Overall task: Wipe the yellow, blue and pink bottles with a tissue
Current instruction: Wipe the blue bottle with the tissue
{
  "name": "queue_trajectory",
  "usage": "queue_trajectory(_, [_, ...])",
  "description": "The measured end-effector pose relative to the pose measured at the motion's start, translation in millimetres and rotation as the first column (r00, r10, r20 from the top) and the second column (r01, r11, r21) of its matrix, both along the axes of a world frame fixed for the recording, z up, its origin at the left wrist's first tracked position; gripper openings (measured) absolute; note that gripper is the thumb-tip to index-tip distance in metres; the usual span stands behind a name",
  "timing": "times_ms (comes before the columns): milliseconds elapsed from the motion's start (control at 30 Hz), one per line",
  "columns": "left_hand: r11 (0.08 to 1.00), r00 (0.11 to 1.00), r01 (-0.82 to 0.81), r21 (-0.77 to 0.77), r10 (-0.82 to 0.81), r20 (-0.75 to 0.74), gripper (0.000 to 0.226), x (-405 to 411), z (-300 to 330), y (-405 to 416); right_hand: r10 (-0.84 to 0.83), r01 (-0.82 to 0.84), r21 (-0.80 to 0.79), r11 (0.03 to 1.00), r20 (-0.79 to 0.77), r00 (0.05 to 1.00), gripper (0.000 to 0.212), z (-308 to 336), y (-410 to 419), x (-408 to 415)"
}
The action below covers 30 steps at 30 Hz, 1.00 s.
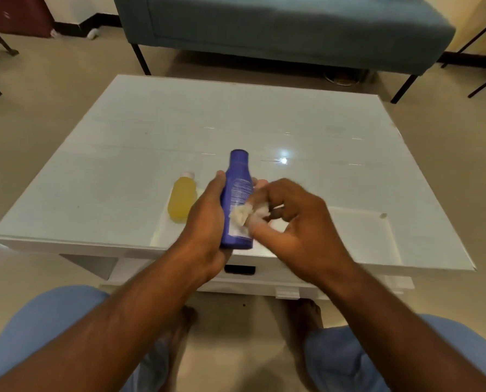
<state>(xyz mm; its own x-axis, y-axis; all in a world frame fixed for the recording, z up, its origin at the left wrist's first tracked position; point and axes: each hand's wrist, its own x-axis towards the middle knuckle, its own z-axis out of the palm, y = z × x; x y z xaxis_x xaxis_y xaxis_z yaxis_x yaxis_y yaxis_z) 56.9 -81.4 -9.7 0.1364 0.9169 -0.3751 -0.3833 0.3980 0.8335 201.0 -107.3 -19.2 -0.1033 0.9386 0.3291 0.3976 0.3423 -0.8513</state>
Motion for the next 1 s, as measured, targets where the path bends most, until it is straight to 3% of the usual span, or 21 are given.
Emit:
queue_trajectory(67, [1.000, 0.998, -0.016, -0.010, 0.017, 0.057, 0.043, -5, 2, 5, 0.072, -0.075, 0.035, 0.997, 0.074, 0.995, 0.022, -3, -5, -6])
queue_trajectory(233, [0.999, 0.998, 0.039, 0.024, -0.037, -0.052, 0.037, 2, -8, -7, -0.216, 0.212, -0.050, 0.976, -0.091, 0.972, 0.022, 2, 11, 7])
queue_trajectory(300, [0.999, 1.000, -0.027, -0.018, 0.027, 0.013, 0.039, 1, -8, -5, -0.138, 0.133, -0.065, 0.989, -0.091, 0.986, 0.019, -2, 4, 2])
queue_trajectory(433, [0.997, 0.994, -0.060, -0.053, 0.064, 0.085, 0.045, -10, -4, 2, 0.021, -0.020, -0.020, 1.000, 0.057, 0.998, 0.014, -7, -6, -6])
queue_trajectory(533, [1.000, 0.999, 0.004, -0.003, -0.004, 0.045, 0.030, -4, -5, -8, -0.124, 0.119, -0.048, 0.992, -0.122, 0.985, 0.015, -4, 3, 1])
queue_trajectory(600, [1.000, 0.999, 0.014, 0.015, -0.015, 0.030, 0.027, 3, -6, -13, -0.184, 0.178, -0.050, 0.983, -0.149, 0.972, 0.017, -2, 7, 1])
queue_trajectory(733, [0.991, 0.979, -0.084, -0.100, 0.101, 0.179, 0.045, -8, -4, 3, 0.023, -0.023, 0.015, 1.000, -0.020, 1.000, 0.015, -7, -4, -11])
queue_trajectory(800, [0.988, 0.974, -0.111, -0.106, 0.129, 0.186, 0.052, -15, -4, 9, 0.085, -0.088, 0.048, 0.995, 0.057, 0.995, 0.019, -8, -8, -16])
queue_trajectory(1000, [0.999, 0.999, 0.043, 0.027, -0.043, -0.016, 0.033, 8, -12, -15, -0.192, 0.197, 0.026, 0.980, -0.131, 0.973, 0.010, -2, 7, -5])
